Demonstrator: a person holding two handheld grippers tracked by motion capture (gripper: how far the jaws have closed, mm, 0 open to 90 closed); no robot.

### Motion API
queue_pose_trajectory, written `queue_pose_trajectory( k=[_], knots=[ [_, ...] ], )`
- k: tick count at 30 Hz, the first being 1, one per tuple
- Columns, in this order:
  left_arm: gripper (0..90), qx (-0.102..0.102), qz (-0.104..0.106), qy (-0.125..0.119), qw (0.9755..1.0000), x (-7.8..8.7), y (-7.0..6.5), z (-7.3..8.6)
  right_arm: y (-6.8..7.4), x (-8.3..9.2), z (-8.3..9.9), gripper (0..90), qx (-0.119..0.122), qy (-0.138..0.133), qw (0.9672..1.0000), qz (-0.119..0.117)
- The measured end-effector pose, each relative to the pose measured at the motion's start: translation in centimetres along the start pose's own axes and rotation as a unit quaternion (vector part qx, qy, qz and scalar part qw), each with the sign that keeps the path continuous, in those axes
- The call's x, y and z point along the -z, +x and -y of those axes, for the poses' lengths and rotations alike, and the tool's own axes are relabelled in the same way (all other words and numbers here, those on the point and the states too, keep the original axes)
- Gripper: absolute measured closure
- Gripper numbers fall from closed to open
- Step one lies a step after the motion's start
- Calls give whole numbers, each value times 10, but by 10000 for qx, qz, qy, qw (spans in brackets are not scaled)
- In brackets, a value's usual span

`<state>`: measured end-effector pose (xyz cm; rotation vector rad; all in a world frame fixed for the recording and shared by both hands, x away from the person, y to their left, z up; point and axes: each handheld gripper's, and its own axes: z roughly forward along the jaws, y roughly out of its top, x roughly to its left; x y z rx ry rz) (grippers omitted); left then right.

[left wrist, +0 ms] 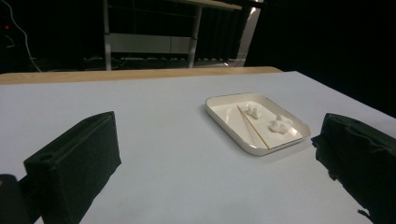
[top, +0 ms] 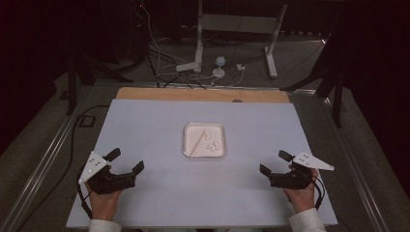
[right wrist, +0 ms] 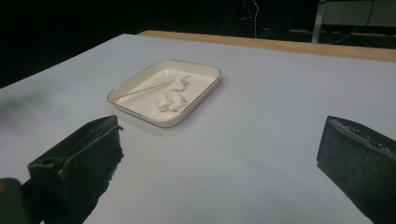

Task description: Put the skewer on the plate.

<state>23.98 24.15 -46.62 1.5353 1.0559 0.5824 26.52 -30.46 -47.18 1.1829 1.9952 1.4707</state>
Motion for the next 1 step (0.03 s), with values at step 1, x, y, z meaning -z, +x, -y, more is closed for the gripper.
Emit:
queue_pose_trajectory(
  k=[1],
  knots=[
    [4, 5, -37, 22, 10000, 0, 1, 0, 0, 0, 0, 0, 17, 1, 10000, 26]
  ],
)
